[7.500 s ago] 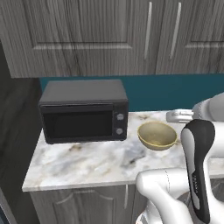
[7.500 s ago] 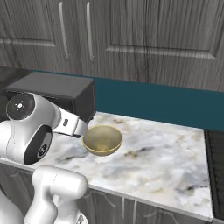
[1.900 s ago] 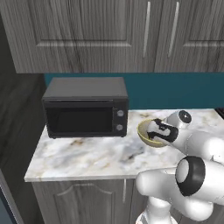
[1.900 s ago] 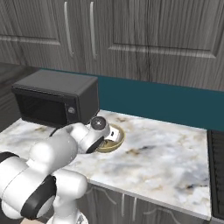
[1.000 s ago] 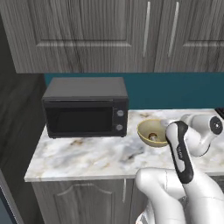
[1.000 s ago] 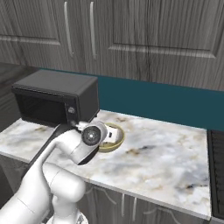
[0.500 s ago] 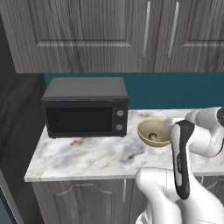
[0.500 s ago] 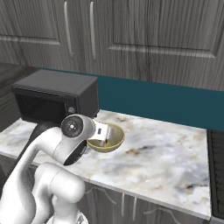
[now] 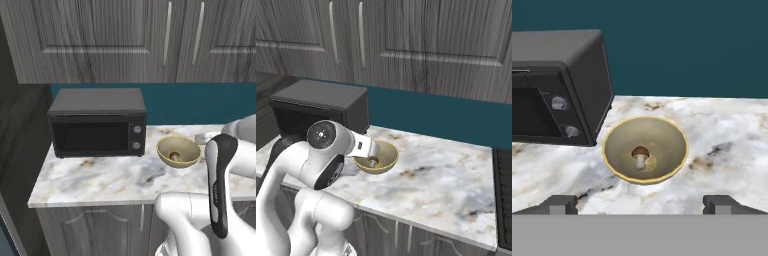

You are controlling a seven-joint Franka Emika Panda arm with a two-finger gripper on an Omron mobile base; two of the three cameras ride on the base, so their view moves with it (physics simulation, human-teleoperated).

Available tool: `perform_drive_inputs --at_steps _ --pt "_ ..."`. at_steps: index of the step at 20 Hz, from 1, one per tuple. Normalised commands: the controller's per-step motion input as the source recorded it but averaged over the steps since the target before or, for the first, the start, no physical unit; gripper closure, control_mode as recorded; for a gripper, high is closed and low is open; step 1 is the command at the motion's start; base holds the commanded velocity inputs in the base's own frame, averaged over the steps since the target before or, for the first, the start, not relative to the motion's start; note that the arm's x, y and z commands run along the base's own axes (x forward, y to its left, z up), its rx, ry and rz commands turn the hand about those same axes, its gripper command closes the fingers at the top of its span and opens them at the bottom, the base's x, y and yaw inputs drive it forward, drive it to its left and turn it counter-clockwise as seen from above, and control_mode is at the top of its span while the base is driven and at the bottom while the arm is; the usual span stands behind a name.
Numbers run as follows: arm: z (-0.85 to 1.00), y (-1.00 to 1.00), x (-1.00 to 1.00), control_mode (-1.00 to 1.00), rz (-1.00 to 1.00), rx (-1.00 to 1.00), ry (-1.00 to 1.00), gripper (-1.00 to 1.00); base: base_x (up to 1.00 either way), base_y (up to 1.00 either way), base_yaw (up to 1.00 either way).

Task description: Take the steak, mushroom, and squash from the freezer and place them in the bowl on the counter.

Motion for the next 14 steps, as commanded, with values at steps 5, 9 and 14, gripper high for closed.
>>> perform_drive_inputs --at_steps 5,9,14 --pt "0.12 0.39 -0.14 -1.00 -0.10 -0.06 0.00 -1.00 0.00 0.00 0.00" --pt "0.09 0.39 -0.25 -1.00 -0.08 -0.04 0.00 -1.00 0.00 0.00 0.00" --pt "0.10 0.16 -0.17 -1.00 -0.02 -0.01 0.00 -1.00 0.00 0.00 0.00"
